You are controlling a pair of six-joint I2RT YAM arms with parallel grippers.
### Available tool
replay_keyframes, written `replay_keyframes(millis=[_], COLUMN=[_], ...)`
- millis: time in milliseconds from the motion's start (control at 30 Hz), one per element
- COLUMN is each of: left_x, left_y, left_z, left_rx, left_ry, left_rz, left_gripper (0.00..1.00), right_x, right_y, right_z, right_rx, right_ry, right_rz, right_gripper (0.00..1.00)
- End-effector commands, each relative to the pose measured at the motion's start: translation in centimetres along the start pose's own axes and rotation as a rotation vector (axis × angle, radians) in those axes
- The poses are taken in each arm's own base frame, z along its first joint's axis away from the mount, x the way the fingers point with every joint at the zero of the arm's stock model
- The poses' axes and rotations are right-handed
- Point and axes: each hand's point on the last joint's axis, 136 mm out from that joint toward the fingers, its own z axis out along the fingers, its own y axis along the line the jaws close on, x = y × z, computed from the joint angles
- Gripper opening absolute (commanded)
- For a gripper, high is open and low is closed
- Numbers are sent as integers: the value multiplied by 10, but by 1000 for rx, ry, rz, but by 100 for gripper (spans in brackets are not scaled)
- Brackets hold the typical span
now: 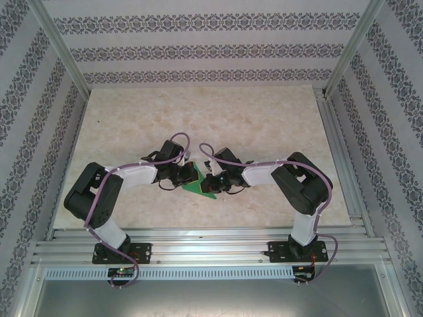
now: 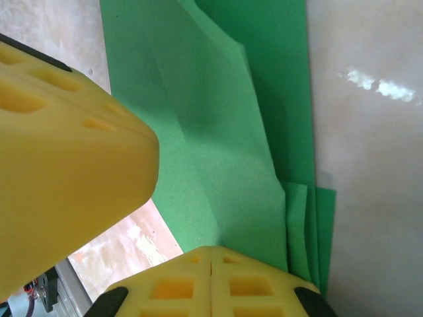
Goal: Fold a paper plane with a square sheet of paper (fold left side to right side)
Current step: Fourth fold the wing at the center of the table.
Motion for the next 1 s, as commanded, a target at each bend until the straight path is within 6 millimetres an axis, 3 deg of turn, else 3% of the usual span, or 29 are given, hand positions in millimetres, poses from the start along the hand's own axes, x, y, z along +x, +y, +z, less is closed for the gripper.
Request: replay_keyframes(millis=[0, 500, 800, 967], left_x=[1, 1, -21, -41], left_y=[14, 51, 71, 70], left_z=[20, 34, -3, -14], left_rx=[-47, -177, -237, -224], left_ry=[6, 6, -66, -101], left_rz=[10, -2, -8, 2], left_gripper=[0, 0, 0, 0], right_x=[34, 39, 44, 45], right_y=[-41, -46, -52, -53], right_z=[7, 7, 4, 4], right_rx=[146, 163, 195, 198], right_ry=[103, 111, 122, 125], right_rz=[81, 87, 87, 88], right_gripper=[6, 6, 6, 6])
